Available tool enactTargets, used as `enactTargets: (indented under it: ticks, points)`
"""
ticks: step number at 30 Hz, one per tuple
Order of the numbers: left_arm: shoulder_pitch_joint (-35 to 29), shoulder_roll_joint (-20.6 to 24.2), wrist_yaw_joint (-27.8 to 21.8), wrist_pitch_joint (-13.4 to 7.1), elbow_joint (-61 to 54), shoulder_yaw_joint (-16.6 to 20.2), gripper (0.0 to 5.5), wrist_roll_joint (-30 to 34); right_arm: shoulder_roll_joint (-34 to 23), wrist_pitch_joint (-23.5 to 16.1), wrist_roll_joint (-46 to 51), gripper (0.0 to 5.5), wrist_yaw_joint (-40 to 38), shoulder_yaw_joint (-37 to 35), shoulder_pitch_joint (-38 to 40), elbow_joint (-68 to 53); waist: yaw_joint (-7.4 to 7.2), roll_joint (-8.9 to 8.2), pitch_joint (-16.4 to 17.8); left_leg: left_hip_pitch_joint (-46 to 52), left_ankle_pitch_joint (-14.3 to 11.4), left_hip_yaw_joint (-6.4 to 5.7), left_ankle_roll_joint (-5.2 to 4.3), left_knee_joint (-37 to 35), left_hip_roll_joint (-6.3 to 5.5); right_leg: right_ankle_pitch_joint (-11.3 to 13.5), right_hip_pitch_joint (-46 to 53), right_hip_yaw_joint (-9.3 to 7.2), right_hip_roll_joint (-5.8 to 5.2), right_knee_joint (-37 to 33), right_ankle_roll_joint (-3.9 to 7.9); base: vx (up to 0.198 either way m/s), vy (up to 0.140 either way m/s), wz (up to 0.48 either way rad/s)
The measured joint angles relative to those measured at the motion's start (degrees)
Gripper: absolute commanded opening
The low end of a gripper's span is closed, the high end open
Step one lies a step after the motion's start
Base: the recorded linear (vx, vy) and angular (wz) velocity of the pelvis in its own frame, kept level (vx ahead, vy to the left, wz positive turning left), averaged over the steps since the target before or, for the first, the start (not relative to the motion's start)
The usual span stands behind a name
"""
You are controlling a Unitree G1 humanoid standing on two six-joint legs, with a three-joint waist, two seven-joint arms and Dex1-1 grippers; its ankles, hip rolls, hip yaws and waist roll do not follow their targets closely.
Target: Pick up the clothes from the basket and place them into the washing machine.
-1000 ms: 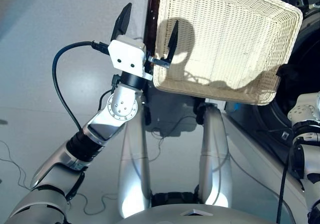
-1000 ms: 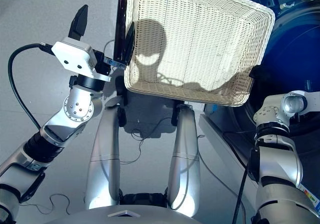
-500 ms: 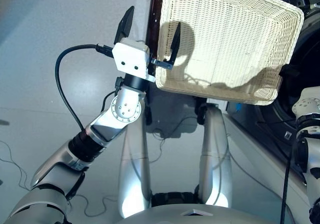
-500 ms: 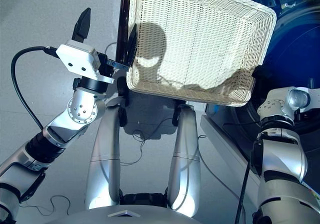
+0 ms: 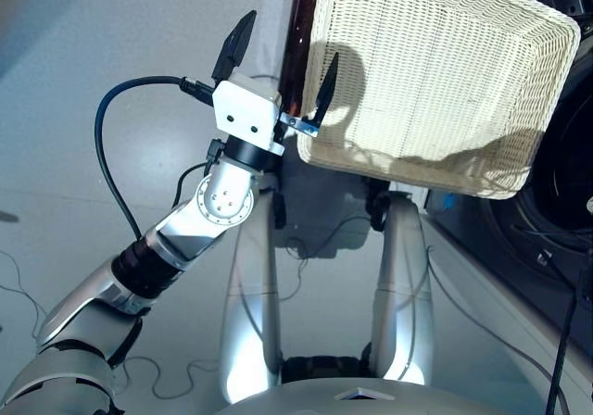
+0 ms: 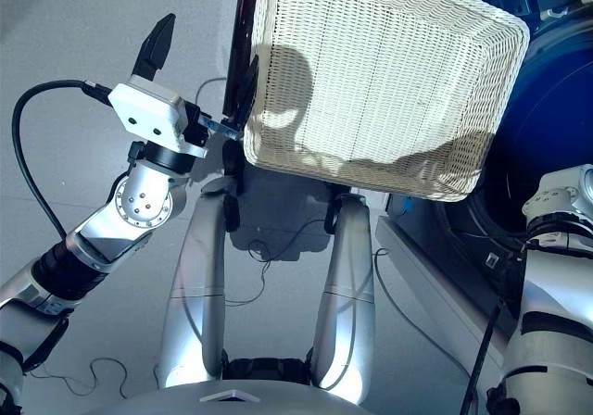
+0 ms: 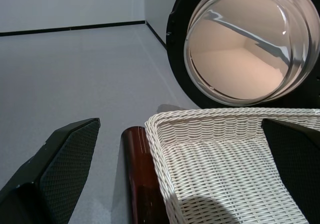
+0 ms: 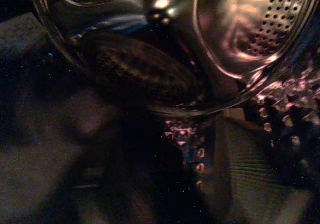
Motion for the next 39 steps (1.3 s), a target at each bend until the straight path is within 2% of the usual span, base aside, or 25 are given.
enactTargets:
  ticks: [8,11,16,21,25,28,32,37,39]
  points:
    - [0.2,-1.6,0.1,0.0,-0.5,0.8,5.5,0.0,4.4,-4.6,1.8,5.5,0.6,-0.2,4.4,-14.2,-0.84,0.04,0.0,0.0,-0.3,0.24,-0.2,0.6,0.59,0.0,-0.3,0.43,0.61,0.1,-0.08,0.0,0.0,0.0]
    - [0.6,-3.5,0.2,0.0,-0.5,1.9,5.5,0.0,8.1,-7.5,1.6,5.5,0.6,-0.1,6.9,-22.3,-1.67,0.04,0.0,0.1,-0.4,0.2,-0.33,0.9,0.78,0.0,-0.1,0.34,0.88,0.1,-0.16,0.0,0.0,0.0]
    - [1.0,-5.1,0.2,0.0,-0.5,2.5,5.5,-0.1,15.1,-10.1,-2.5,5.5,0.7,2.2,13.2,-34.5,-1.89,0.03,0.0,0.5,-0.5,0.21,-0.36,0.7,1.06,0.1,-0.1,0.63,1.19,0.0,-0.33,0.0,0.0,0.0]
    - [2.9,-6.2,0.6,0.1,-0.5,3.5,5.5,-0.1,23.3,-10.3,-6.4,5.5,2.3,8.7,21.1,-48.1,-2.12,-0.01,0.0,1.2,-0.5,0.41,-0.26,-0.5,1.03,0.3,0.4,0.81,1.22,-0.8,-0.41,0.0,0.0,0.0]
    - [3.8,-7.2,0.5,0.1,-0.5,3.8,5.5,-0.1,28.9,-9.9,-7.4,5.5,8.4,17.1,27.3,-54.9,-3.32,-0.06,0.0,2.5,-0.5,1.11,-0.22,-1.3,1.09,0.3,1.5,0.96,1.22,-1.8,-0.33,0.0,0.0,0.0]
    - [4.1,-7.2,-0.6,0.1,-0.5,4.5,5.5,-0.1,28.8,-8.1,-7.5,5.5,14.9,23.4,30.3,-56.5,-3.41,-0.07,0.0,4.2,-0.5,1.6,-0.24,-2.3,1.27,0.4,2.8,1.23,1.29,-2.5,-0.34,0.0,0.0,0.0]
    - [6.6,-7.4,-4.0,0.1,2.3,5.3,5.5,-0.9,24.4,-1.5,-11.8,5.5,25.0,31.5,31.5,-56.5,-3.32,-0.13,0.0,7.9,-0.4,1.73,-0.19,-4.6,1.62,1.1,6.5,1.14,1.64,-5.1,-0.27,0.031,-0.004,-0.051]
    - [13.8,-13.1,-11.1,0.1,9.4,6.5,5.5,-12.0,23.4,4.4,-16.8,5.5,33.2,36.3,35.3,-53.3,-3.43,-0.94,-0.3,18.3,0.0,2.28,-0.32,-10.5,2.03,1.9,16.9,0.25,1.58,-11.4,0.12,0.104,-0.003,-0.059]
    - [16.0,-14.0,-14.0,0.0,11.8,7.9,5.5,-15.4,23.8,5.6,-19.3,5.5,35.6,36.1,36.7,-50.5,-3.32,-1.35,-0.2,22.5,0.2,2.27,-0.4,-13.3,2.18,2.0,21.3,-0.71,1.5,-14.0,0.02,0.134,-0.004,0.011]
